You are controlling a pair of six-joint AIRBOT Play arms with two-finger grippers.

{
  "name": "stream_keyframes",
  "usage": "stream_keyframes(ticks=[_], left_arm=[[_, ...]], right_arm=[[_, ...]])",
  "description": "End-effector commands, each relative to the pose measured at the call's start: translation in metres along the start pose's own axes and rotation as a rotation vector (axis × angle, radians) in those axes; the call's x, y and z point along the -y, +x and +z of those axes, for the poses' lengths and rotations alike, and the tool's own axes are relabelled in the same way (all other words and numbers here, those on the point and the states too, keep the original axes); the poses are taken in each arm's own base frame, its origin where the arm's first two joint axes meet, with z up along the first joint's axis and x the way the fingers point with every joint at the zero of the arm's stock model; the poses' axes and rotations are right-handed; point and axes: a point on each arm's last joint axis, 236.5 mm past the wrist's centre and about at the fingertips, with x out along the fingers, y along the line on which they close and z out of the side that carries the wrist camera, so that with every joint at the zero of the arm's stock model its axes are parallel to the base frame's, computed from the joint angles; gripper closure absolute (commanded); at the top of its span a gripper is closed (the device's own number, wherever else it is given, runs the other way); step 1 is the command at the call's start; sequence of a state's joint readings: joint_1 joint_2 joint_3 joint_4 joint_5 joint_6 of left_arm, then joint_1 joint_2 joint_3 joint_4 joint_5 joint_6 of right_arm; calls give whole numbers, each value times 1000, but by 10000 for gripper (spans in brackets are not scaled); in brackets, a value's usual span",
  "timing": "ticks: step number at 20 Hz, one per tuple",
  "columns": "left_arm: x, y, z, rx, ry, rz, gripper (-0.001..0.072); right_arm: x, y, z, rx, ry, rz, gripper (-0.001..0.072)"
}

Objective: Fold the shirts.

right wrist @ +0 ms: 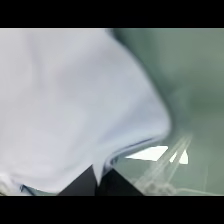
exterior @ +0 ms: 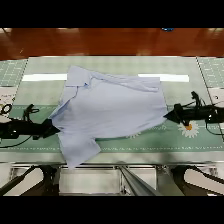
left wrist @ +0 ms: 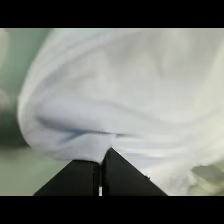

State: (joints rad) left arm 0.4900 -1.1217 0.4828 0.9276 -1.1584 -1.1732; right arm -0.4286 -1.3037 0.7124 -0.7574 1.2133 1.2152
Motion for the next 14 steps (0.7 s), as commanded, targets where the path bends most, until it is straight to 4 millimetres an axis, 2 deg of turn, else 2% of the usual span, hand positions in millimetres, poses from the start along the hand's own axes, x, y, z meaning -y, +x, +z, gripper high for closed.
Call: stream_keyframes(ticks=[1, 2, 3, 4, 6, 7, 9, 12, 14], left_arm=[[69, -65, 45, 179, 110, -120, 688], [100, -98, 67, 295, 166, -166, 688], [136, -141, 87, 427, 239, -214, 688], [171, -184, 99, 546, 328, -248, 688], [232, -275, 102, 768, 507, -254, 688], [261, -317, 95, 866, 585, -250, 688], [307, -384, 71, 1021, 700, -249, 688], [356, -458, 26, 1223, 813, -265, 688], [376, -492, -6, 1325, 860, -265, 688]], right_arm=[[-72, -58, 38, 100, -191, 50, 688], [-101, -85, 54, 179, -268, 50, 688], [-131, -111, 64, 251, -349, 51, 688], [-166, -141, 70, 330, -437, 55, 688], [-233, -201, 66, 490, -610, 57, 688], [-260, -230, 59, 571, -683, 49, 688], [-311, -291, 32, 738, -809, 52, 689], [-374, -369, -26, 997, -966, 86, 689], [-392, -400, -67, 1103, -1039, 68, 689]])
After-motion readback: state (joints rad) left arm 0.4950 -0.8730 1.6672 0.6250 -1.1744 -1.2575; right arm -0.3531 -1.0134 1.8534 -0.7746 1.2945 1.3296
